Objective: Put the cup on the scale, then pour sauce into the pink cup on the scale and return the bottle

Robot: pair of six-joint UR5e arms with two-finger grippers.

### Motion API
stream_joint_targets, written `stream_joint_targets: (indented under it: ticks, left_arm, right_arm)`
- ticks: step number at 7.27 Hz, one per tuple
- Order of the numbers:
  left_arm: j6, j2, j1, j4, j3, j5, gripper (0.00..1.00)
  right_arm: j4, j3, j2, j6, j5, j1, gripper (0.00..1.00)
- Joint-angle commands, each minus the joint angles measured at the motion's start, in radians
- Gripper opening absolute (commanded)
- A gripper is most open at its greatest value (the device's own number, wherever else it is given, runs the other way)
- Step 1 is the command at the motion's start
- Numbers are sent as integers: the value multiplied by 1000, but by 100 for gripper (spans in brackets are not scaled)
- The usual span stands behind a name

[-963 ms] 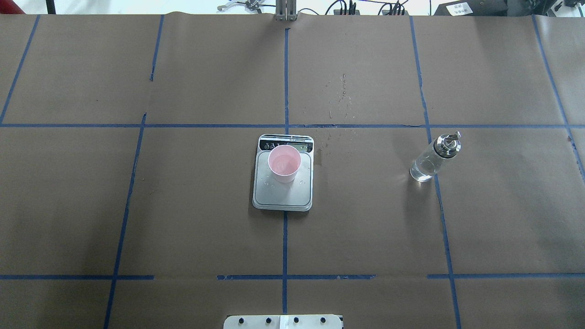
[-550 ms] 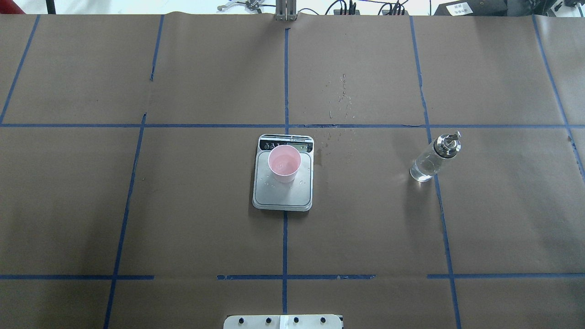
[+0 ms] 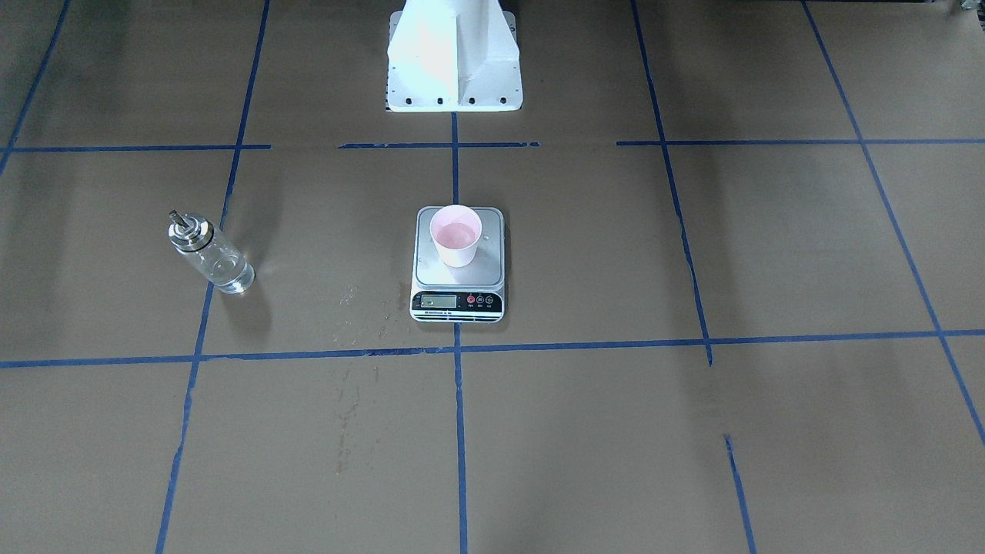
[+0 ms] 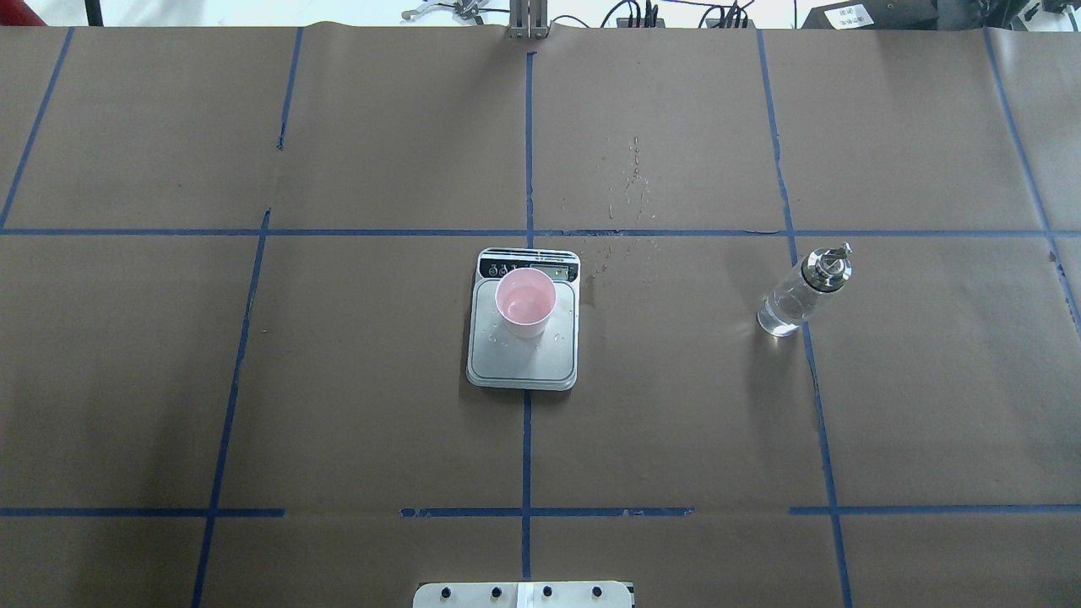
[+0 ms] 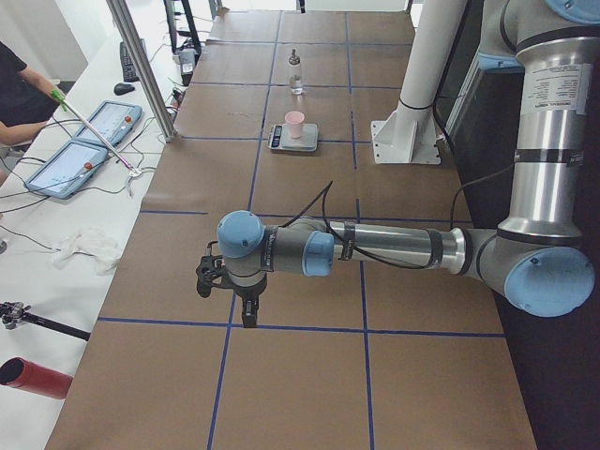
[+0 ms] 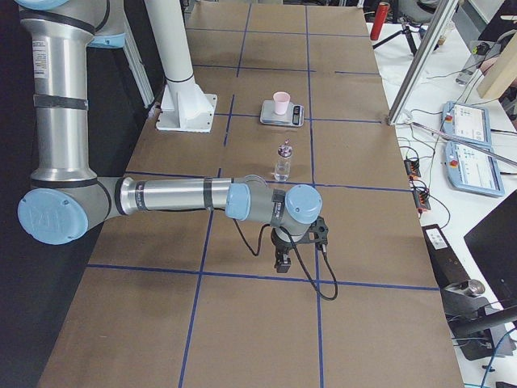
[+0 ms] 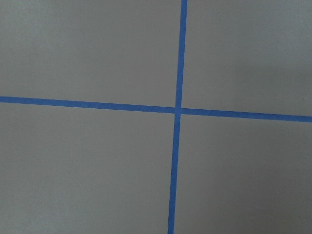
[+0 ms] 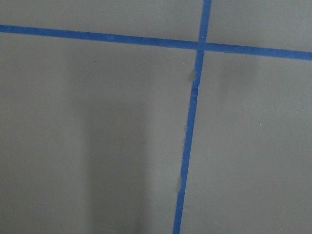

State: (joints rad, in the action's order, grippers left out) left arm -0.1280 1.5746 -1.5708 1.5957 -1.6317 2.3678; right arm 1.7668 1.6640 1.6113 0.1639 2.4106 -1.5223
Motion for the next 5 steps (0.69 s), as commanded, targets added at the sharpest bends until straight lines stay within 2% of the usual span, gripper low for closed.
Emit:
stream_joint_targets:
  ticks: [1, 2, 3, 4, 5]
  left_arm:
    - [-1, 5, 0, -10, 4, 1, 100]
    - [-2, 4, -12, -22, -10, -2, 100]
    - [-2, 10, -84, -121, -11, -5, 100]
    - [1, 49, -89, -257, -19, -15, 100]
    - [23, 47, -90, -258, -20, -66, 100]
  right_arm:
    - [-62, -30, 9, 6, -7, -18, 100]
    - [-176, -93, 1, -1, -7, -16, 100]
    - [-246, -128, -4, -4, -7, -18, 100]
    - [-253, -121, 4, -3, -5, -18, 100]
    - [-253, -119, -4, -3, -5, -18, 100]
